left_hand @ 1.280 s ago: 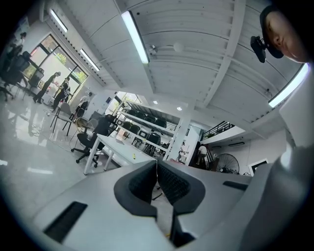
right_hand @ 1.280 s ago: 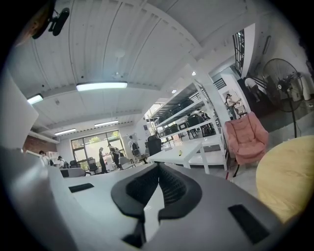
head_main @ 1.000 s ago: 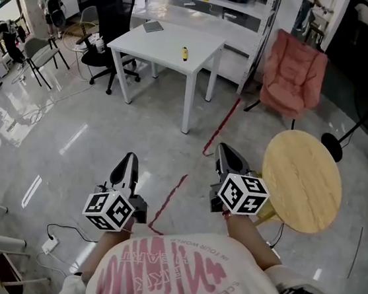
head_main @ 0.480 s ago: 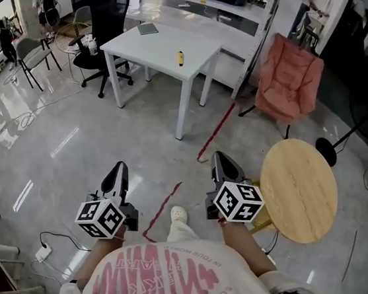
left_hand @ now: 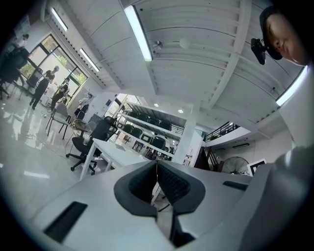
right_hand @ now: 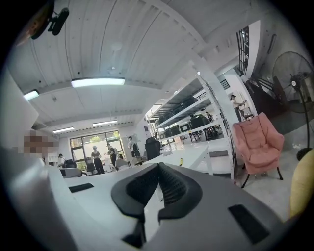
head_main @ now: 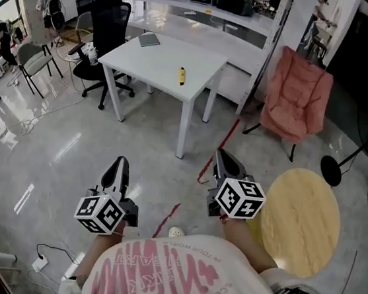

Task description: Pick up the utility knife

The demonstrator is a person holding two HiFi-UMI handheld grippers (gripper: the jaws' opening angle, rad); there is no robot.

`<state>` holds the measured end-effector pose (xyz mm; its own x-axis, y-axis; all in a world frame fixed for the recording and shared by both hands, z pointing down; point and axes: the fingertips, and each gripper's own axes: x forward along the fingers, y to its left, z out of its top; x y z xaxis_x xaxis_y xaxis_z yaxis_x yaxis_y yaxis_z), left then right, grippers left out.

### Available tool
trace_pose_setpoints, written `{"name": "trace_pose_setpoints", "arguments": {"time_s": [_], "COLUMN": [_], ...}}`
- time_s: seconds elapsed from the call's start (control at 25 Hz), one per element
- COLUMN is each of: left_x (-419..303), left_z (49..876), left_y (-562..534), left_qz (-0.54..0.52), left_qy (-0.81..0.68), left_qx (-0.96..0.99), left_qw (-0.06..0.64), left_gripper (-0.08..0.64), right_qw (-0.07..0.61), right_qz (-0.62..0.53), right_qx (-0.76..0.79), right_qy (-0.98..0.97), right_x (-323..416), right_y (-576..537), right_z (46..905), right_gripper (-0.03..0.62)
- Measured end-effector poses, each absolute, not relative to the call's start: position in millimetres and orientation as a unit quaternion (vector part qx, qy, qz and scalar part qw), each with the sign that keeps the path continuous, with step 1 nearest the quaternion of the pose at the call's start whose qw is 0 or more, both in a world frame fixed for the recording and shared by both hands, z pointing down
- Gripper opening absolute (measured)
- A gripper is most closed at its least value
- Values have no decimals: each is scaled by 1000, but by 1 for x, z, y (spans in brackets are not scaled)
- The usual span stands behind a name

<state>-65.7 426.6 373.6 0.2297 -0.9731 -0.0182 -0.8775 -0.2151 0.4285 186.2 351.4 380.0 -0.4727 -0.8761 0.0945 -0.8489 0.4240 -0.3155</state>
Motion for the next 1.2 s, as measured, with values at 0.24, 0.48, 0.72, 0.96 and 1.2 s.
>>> {"name": "trace_pose_setpoints", "arguments": {"time_s": [0.24,0.48,0.72,0.96,1.2], "left_x": [-62,-57,-44,-50,-40], "left_z": [373,370,373,385,392], "left_y": [344,282,238,209,189], "left_qz": [-145,-146,-141,-139,-129], "left_qy": [-610,-609,-596,-605,-599], "left_qx": [762,763,774,768,772], "left_qw": [164,161,158,161,168], "left_gripper": [25,25,25,25,25], "right_qw": [53,50,46,43,42], "right_qz": [-150,-146,-148,-151,-177], "right_qx": [-488,-481,-477,-481,-484], "right_qy": [858,863,865,863,856], "right_x": [179,180,186,188,196], "right_y": [259,198,159,134,125], "right_z": [366,364,370,381,397], "right_gripper": [15,15,15,15,15]}}
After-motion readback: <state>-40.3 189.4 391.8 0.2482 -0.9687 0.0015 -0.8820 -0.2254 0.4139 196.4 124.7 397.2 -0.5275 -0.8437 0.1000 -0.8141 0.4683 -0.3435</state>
